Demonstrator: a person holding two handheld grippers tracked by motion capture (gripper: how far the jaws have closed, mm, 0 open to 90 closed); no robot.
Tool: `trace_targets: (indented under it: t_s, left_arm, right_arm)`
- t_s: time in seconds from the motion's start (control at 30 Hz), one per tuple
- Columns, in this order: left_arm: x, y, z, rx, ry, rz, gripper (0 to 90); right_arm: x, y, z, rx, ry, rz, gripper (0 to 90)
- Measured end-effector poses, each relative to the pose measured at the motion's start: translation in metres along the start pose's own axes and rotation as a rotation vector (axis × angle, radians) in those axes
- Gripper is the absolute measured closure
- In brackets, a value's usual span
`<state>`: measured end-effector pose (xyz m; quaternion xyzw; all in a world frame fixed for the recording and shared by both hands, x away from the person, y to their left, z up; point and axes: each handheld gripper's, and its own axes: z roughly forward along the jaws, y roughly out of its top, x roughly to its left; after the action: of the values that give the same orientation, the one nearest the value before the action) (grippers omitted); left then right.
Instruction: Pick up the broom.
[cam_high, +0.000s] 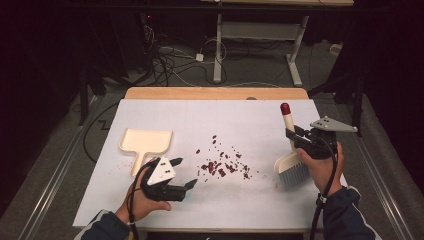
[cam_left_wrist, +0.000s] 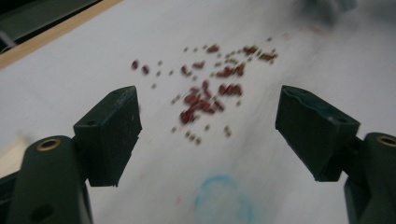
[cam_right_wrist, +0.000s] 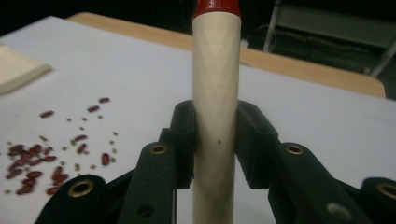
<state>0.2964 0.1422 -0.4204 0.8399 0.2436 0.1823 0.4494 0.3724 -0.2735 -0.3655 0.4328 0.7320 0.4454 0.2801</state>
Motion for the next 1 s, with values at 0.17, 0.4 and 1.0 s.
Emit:
trace_targets:
  t_s: [0.17,0.4,1.0]
  left_arm:
    - [-0.031,0.049,0.034,-0.089,-0.127,0.031,22.9]
    - [-0.067,0.087,0.085,-0.120,-0.213,0.007,25.4]
    - [-0.047,0.080,0.097,-0.079,-0.205,-0.008,64.1]
  right_arm:
    - [0.028,0.010,-0.011,-0.076,0.034,-0.027,71.0]
    - [0.064,0.013,-0.016,-0.146,0.058,-0.065,70.9]
    - [0.094,0.013,-0.034,-0.199,0.223,-0.103,70.0]
